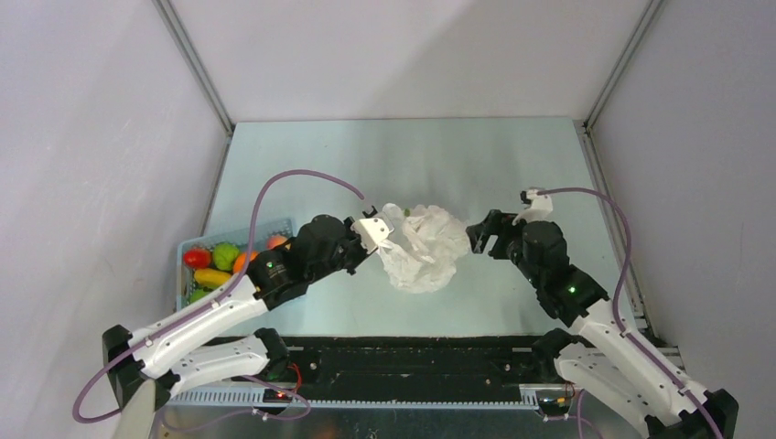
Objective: Place the fake fruits into the plastic bag and tie a complex knot
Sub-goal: Open the plastic bag at the center of the board.
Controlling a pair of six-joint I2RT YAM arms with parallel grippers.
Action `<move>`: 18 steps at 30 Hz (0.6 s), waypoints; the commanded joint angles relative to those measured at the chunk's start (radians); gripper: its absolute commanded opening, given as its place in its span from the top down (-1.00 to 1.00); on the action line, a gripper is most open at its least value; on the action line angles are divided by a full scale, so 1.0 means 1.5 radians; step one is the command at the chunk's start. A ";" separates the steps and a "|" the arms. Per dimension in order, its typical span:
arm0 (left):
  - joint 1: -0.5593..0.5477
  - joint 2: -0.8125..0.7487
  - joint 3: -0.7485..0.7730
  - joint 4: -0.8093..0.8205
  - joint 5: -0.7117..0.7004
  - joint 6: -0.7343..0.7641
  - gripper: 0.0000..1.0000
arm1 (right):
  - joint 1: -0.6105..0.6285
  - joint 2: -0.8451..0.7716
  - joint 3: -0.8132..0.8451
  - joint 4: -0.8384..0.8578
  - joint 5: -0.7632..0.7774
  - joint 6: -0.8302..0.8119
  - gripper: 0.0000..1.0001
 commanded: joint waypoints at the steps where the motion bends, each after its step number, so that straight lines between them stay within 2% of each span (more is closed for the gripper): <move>1: -0.008 -0.016 -0.003 0.032 -0.016 0.008 1.00 | 0.044 0.036 0.068 -0.009 -0.075 -0.023 -0.59; 4: -0.010 -0.018 -0.004 0.032 -0.020 0.010 1.00 | 0.079 0.082 0.073 0.029 -0.153 0.017 -0.43; 8: -0.013 -0.022 -0.006 0.032 -0.027 0.014 1.00 | 0.135 0.145 0.073 0.104 -0.192 0.060 -0.28; 18: -0.017 -0.030 -0.007 0.033 -0.031 0.016 1.00 | 0.170 0.264 0.072 0.169 -0.217 0.120 -0.18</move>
